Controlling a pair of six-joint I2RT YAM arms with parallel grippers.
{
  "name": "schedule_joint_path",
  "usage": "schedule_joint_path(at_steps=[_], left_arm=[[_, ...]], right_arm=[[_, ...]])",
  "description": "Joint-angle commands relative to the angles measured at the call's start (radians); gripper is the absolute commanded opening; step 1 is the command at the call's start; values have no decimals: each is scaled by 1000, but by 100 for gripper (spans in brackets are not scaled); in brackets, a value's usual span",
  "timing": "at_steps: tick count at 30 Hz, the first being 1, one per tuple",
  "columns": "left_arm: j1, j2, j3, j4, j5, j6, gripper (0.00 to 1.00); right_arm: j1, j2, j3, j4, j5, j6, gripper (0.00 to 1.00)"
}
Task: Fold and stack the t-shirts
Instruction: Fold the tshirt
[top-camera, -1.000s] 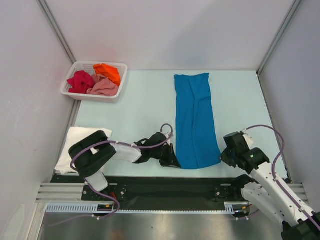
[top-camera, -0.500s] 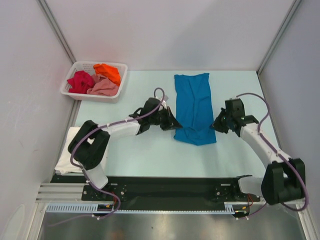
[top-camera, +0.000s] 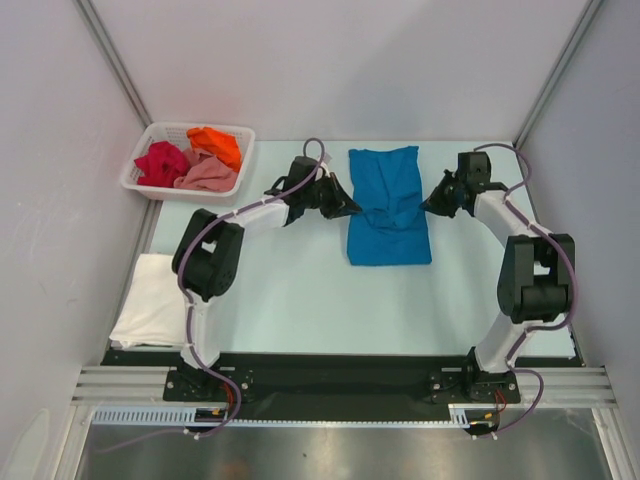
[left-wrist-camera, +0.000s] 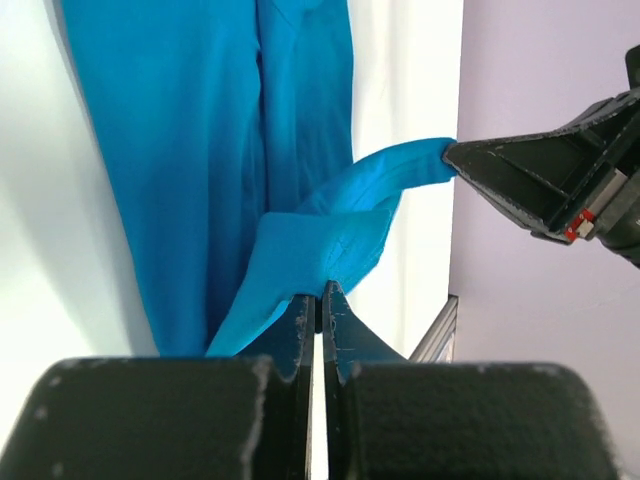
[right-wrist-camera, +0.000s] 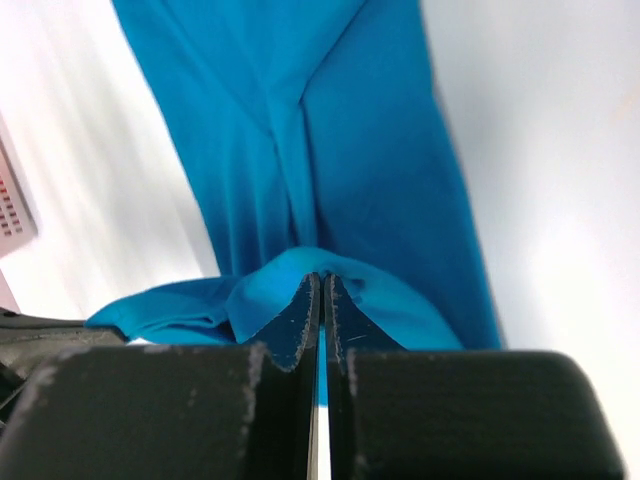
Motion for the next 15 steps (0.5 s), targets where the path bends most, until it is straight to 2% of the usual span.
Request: schedule_joint_path(at_steps=[1,15], left_arm=[[11,44,82,-1,37,-5,0],[67,197,219,16,64,-40,0]], right_arm=[[-31,63,78,48,-78,-41,0],[-112,243,190,95,-192,-68,0]])
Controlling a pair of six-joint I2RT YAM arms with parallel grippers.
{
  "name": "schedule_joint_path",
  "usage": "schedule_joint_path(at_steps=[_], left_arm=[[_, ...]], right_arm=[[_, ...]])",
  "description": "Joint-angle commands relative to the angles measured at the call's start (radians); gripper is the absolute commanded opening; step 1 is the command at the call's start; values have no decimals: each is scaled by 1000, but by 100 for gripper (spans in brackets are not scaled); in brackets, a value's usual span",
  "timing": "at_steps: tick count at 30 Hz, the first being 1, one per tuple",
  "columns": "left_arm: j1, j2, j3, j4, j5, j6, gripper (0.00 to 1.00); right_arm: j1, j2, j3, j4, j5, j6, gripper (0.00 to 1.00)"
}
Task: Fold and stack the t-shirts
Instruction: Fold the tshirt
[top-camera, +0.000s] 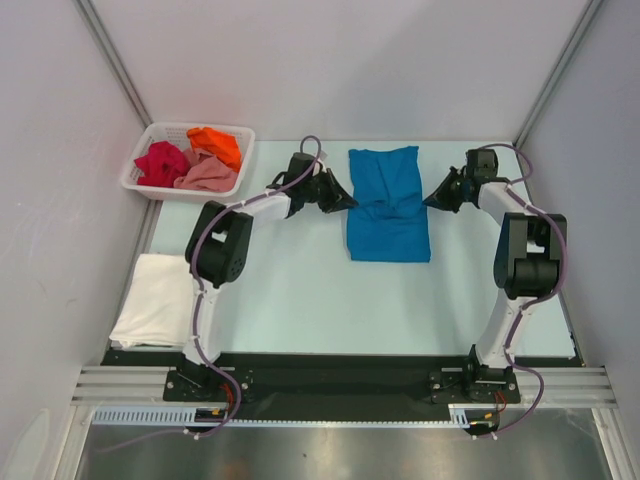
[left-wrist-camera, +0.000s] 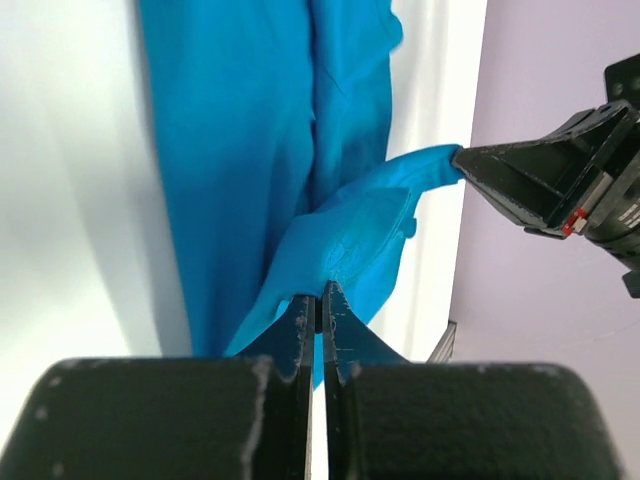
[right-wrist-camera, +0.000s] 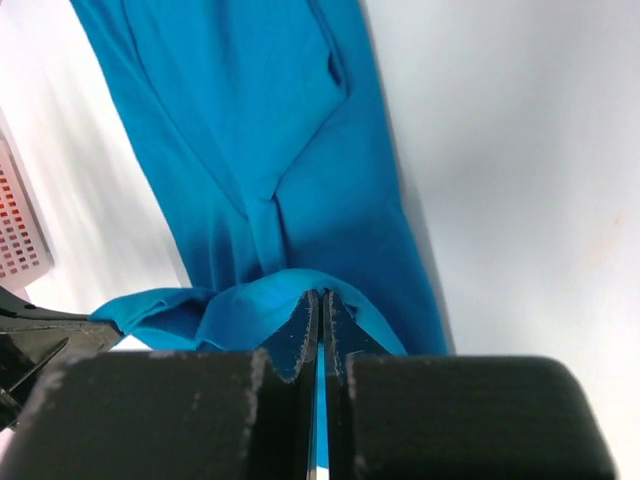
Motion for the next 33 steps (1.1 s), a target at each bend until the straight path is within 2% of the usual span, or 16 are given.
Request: schedule_joint_path(at_steps=[1,14,19,21,22,23,24,25,26,28,33], left_arm=[[16,31,71,23,33,-20,1],[30,141,181,23,69,-34,4],[41,168,209,21,61,-42,6],[47,175,221,12,55,-40,10],[53,181,230,4,52,-37,18],[56,188,238,-6,44,-29,21],[59,188,253,-26,38,0,27],[70,185,261,-61,9,21,37],[74,175,287,-92,-8,46,41],[85,148,292,-166,-43,116,49],[87,-77,129,-227,-149,251,54]], right_arm=[[-12,44,70,45,-50,-25,0],[-39,150,149,45,-82,-38,0],[-47,180,172,51,-90,-40,4],[-50,205,187,59,-102,-44,9],[-53,214,195,62,-105,-44,12],[-54,235,205,69,-112,-57,21],[-56,249,224,69,-116,-70,25],[-64,268,282,57,-113,-84,29],[-70,294,308,48,-111,-104,35],[-84,295,343,33,-131,-109,38],[-51,116,229,-7,-30,-156,43]])
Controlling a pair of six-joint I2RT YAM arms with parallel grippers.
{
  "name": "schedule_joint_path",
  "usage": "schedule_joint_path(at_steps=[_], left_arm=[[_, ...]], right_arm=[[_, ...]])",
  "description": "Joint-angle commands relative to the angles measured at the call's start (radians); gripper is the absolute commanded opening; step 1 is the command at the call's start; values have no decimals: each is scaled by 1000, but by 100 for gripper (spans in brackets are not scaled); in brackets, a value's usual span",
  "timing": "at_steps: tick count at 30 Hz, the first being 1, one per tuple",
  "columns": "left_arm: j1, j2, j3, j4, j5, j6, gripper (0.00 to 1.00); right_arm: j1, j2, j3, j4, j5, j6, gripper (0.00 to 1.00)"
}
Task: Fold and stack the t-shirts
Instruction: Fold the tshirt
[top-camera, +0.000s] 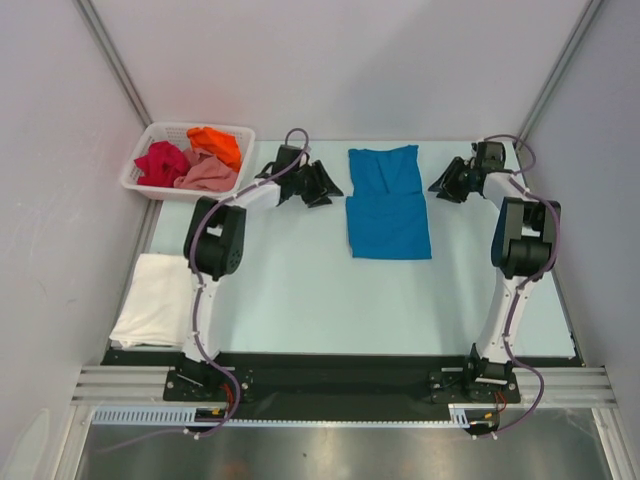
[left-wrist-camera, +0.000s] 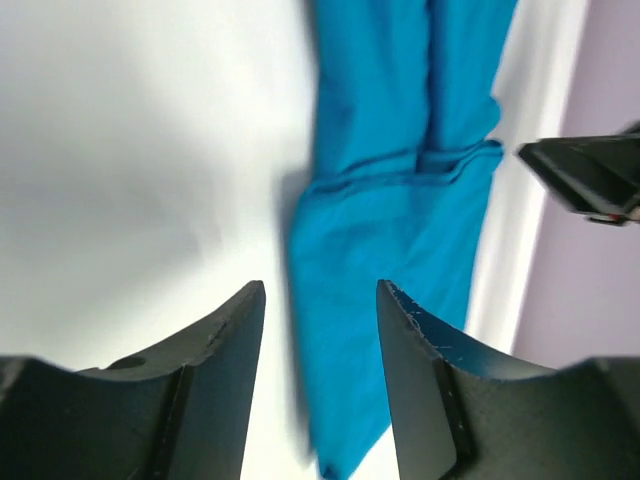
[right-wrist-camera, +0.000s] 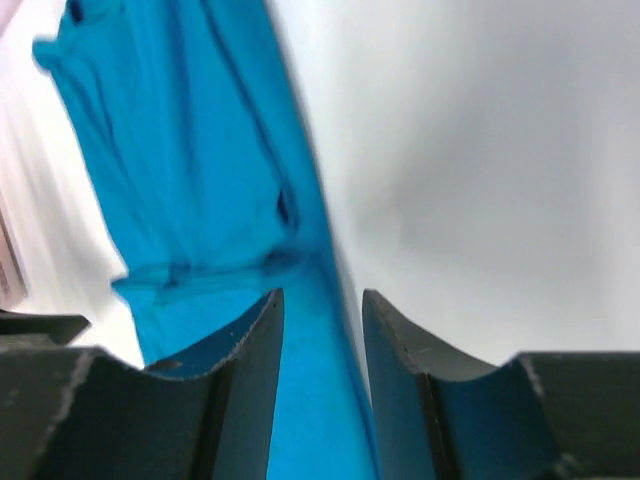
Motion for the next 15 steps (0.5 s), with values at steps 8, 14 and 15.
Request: schedule_joint_path(at_steps=[8,14,15], left_arm=[[-93,-388,-394,98,14,145,55],[-167,-377,-473,114,2,140,59],[-174,-379,-487,114,-21,133,60]], right_arm=[[73,-397,-430,108,44,-1,43],[70,-441,-519,52,72,-47,50],[70,-457,-536,50,82,-51,52]])
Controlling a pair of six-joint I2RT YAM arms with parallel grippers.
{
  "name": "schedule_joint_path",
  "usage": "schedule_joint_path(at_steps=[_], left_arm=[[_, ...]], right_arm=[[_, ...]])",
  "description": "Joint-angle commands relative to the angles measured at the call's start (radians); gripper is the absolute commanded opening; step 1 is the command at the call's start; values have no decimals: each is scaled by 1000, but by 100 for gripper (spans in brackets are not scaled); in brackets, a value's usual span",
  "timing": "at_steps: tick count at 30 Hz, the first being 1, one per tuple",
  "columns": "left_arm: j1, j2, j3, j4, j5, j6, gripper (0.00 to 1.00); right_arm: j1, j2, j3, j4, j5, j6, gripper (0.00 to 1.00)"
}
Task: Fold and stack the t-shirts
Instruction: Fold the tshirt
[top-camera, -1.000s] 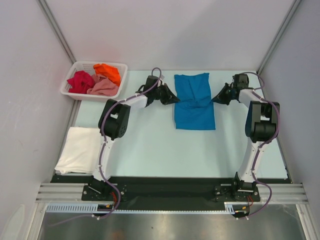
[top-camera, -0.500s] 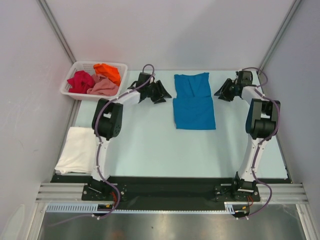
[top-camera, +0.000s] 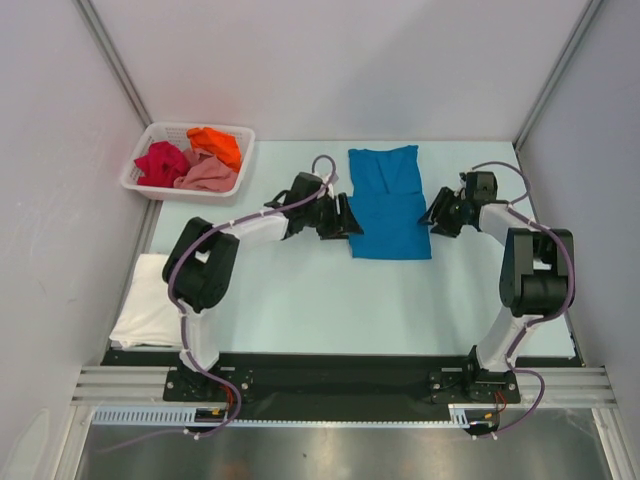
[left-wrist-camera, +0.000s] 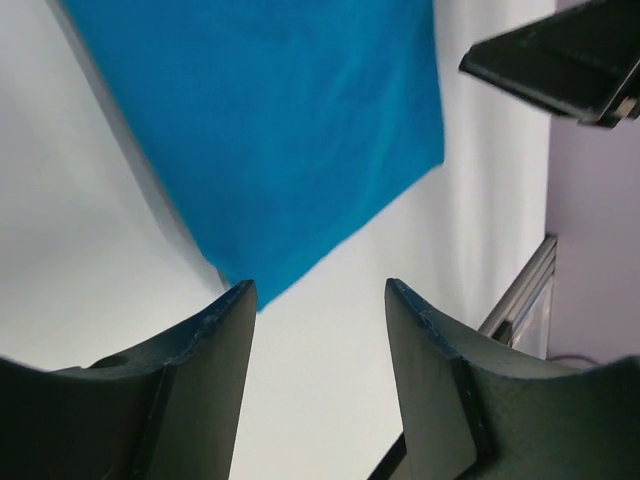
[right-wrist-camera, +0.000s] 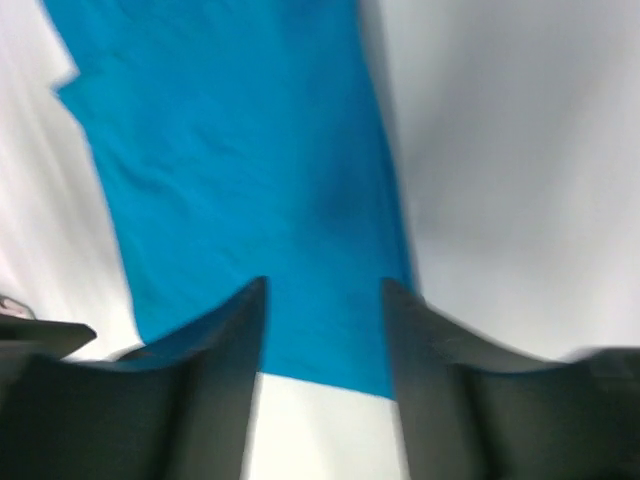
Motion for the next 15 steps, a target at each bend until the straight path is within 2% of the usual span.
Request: schedule_joint_path(at_steps=[1,3,7,15], left_arm=[[-10,-9,-51,33,-36,11,64],[-22,-9,-74,35,-55,5,69],[-38,4,-103,46,-104,-13,69],[-48,108,-75,115,-16,-59,66]], right_arm=[[-4,-70,-75,7,39,-33,59],[-3,-95,-106,7,58,-37,62],[-8,-110,-169,20,53,-48,62],[0,-135,-264,49,44,-47,56]])
